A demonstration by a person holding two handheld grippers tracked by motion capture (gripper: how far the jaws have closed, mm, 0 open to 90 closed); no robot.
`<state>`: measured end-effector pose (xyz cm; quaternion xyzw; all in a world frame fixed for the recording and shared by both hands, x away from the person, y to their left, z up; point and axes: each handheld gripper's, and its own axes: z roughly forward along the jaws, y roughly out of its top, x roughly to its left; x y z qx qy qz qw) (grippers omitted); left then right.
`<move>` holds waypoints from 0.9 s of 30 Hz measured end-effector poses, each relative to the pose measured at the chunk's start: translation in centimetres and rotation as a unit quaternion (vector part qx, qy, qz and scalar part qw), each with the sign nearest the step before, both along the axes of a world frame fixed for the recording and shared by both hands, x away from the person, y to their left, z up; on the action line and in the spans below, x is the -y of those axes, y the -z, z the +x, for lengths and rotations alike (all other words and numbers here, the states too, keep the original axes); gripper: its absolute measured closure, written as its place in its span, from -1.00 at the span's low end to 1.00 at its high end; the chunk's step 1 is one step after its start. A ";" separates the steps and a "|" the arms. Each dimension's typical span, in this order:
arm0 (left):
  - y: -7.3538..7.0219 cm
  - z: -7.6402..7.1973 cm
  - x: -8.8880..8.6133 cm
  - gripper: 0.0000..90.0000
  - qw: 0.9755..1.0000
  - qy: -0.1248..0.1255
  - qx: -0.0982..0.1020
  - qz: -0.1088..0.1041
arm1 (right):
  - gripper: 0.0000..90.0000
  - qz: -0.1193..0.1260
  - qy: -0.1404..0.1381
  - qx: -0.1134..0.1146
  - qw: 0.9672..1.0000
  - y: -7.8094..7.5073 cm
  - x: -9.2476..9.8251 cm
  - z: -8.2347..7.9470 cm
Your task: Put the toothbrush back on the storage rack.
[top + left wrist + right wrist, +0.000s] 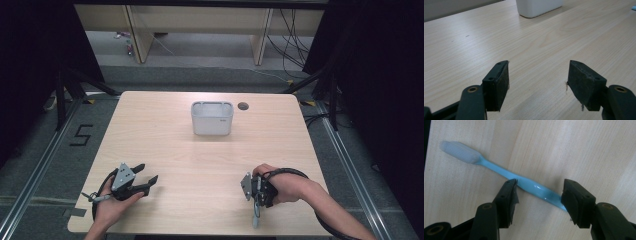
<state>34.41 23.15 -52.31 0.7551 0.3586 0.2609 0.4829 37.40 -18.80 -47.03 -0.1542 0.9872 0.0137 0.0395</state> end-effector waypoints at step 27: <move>0.0 -0.2 0.1 -0.27 1.000 0.004 0.004 0.007 | 0.13 -0.024 -0.008 -0.018 1.000 0.5 0.4 0.3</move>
